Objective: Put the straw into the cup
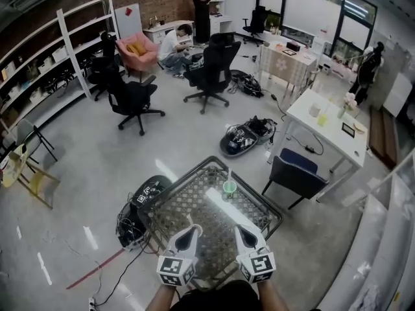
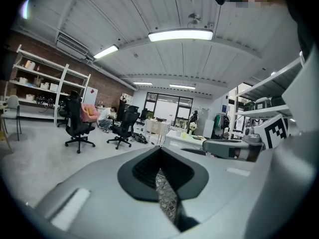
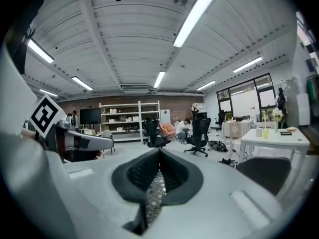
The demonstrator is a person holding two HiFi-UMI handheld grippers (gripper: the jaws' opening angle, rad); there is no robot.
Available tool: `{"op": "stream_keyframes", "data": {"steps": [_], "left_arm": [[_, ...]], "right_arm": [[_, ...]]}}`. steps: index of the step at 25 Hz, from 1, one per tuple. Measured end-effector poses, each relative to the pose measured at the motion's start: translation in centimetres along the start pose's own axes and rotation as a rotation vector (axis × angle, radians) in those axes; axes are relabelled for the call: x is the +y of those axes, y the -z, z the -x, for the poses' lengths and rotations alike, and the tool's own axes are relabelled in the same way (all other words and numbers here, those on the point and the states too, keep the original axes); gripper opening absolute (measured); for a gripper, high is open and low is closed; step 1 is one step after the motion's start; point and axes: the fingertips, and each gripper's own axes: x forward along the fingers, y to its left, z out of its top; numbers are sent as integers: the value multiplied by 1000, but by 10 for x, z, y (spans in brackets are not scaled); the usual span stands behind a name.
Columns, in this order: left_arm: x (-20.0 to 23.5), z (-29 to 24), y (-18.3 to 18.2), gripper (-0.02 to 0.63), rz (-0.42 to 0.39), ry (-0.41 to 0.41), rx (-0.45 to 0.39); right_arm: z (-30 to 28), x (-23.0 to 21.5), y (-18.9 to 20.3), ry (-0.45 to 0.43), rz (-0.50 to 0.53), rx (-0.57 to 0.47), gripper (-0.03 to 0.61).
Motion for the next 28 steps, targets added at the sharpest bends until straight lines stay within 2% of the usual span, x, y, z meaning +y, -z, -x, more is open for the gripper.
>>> {"op": "stream_keyframes", "data": {"steps": [11, 28], "left_arm": [[4, 21, 3, 6, -3, 13, -9], [11, 14, 8, 6, 6, 18, 3]], "right_arm": [[10, 17, -2, 13, -2, -21, 3], [2, 17, -4, 7, -4, -27, 3]]}}
